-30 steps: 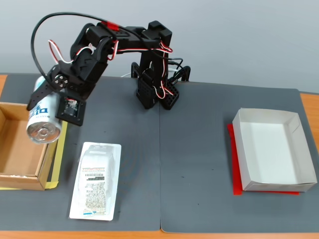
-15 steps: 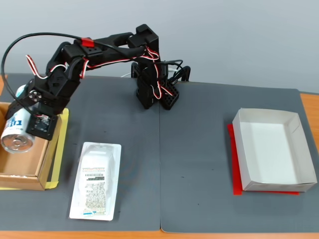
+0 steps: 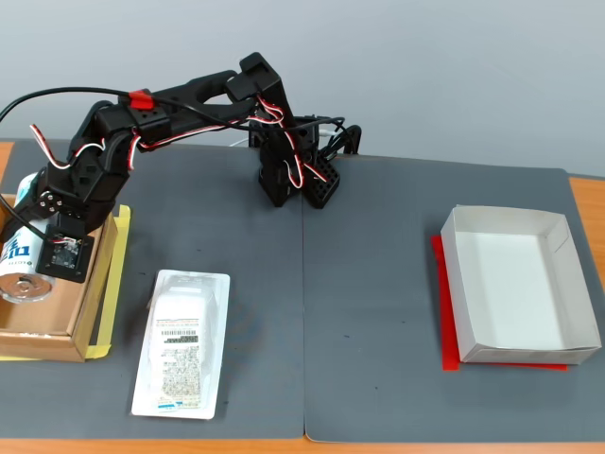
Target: Pick the can and put it in the brown box
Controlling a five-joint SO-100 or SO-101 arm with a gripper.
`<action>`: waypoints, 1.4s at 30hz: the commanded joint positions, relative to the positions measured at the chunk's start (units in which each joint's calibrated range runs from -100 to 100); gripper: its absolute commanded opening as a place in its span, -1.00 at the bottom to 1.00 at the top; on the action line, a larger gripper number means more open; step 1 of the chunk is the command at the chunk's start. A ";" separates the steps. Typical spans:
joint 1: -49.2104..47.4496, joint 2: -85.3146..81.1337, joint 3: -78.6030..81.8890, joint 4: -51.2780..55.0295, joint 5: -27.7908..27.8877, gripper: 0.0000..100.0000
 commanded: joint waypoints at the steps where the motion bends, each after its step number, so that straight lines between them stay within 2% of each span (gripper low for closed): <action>1: 1.05 0.67 -4.04 -0.98 0.37 -0.82; 19: 0.72 4.23 -6.30 -0.89 0.42 -0.78; 21: 0.72 4.14 -6.03 -0.29 0.42 -0.67; 25: 0.72 4.14 -6.03 -0.11 0.11 -0.30; 28: 0.72 4.06 -6.03 -0.11 0.11 -0.18; 32: 0.72 3.46 -4.76 -0.11 0.05 -0.26; 36: 0.72 1.60 -2.05 -0.03 -0.10 -0.47; 42: -0.58 -8.06 7.27 -0.20 -7.19 -0.87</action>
